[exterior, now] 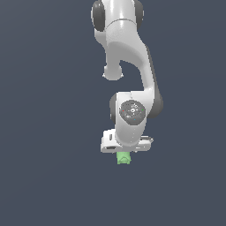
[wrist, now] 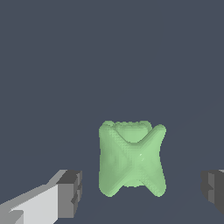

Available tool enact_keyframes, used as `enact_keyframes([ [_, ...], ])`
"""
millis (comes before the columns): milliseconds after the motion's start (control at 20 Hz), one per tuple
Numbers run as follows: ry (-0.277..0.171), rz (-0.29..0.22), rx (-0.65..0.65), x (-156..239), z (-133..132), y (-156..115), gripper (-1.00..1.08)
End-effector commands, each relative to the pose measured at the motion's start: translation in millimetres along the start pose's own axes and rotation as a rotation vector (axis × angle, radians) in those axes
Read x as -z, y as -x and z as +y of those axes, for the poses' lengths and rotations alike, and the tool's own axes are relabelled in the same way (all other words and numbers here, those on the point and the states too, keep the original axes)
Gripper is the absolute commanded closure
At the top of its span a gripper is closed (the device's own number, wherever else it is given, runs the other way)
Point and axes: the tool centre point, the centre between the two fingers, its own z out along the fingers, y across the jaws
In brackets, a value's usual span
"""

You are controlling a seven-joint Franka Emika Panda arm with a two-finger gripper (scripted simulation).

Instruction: Pick up the object and move it to a goal position.

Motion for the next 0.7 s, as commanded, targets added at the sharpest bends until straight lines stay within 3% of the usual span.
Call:
enact_keyframes([
  [0,0.0,0.001,-0.001,-1.7,-0.7,-2.5,-0.92],
  [300,0.0,0.001,-0.001,-5.2,-0.6,-2.1,-0.92],
  [650,0.001,0.002,-0.001,-39.3,-0.6,-1.5,-0.92],
])
